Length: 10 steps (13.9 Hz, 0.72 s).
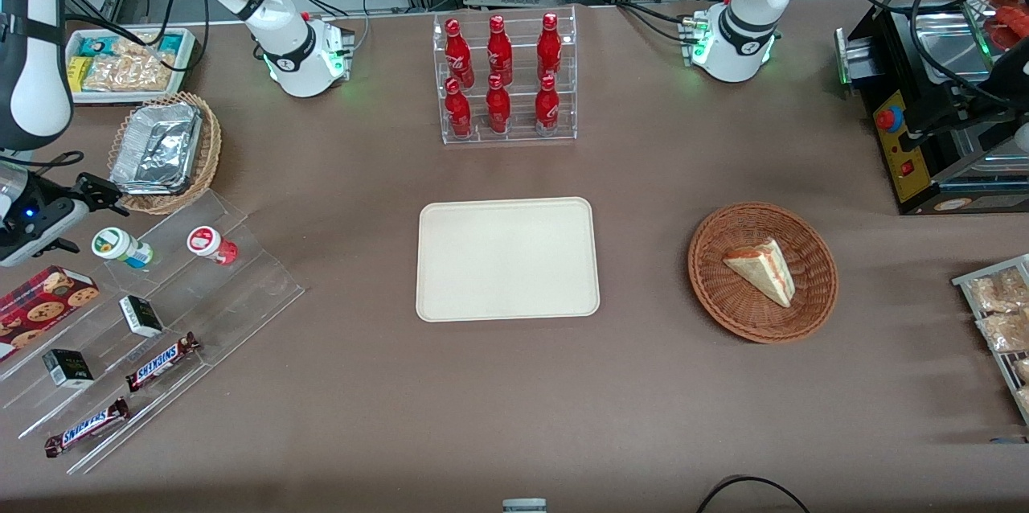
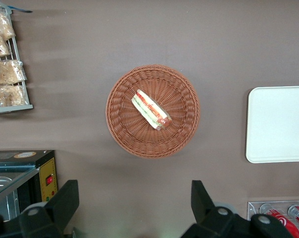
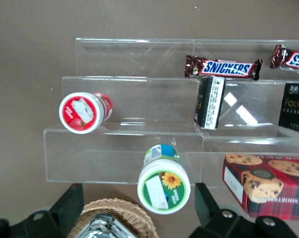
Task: Place green gum on tray
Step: 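Move the right gripper down toward the green-lidded gum tub on the shelf, then close the right gripper on the green-lidded gum tub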
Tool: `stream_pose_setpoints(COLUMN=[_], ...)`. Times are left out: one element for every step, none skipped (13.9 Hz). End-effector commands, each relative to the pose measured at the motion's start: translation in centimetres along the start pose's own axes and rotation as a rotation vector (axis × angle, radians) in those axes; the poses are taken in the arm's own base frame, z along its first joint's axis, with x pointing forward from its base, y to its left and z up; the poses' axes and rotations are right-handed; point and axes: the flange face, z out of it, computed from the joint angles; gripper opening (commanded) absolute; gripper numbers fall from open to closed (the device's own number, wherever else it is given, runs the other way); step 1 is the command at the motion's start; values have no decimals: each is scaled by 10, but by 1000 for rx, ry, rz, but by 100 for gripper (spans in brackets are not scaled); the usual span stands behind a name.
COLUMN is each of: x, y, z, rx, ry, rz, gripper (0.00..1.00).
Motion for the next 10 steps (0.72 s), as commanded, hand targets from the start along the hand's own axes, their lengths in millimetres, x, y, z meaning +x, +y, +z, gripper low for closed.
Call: stream_pose_setpoints(x=[-5, -6, -7, -8, -12, -13, -14, -14, -14, -15], y=[4, 4, 5, 4, 5, 6, 6, 6, 6, 5], z=[10, 15, 20, 24, 28, 32, 35, 39, 42, 46], rx=[-32, -38, -48, -57, -64, -72, -76, -83, -86, -87], ry=[4, 7, 11, 15, 18, 21, 23, 26, 27, 27], rz=[-39, -47, -56, -64, -60, -60, -63, -69, -71, -72], gripper=[100, 100, 100, 100, 100, 100, 100, 100, 100, 100])
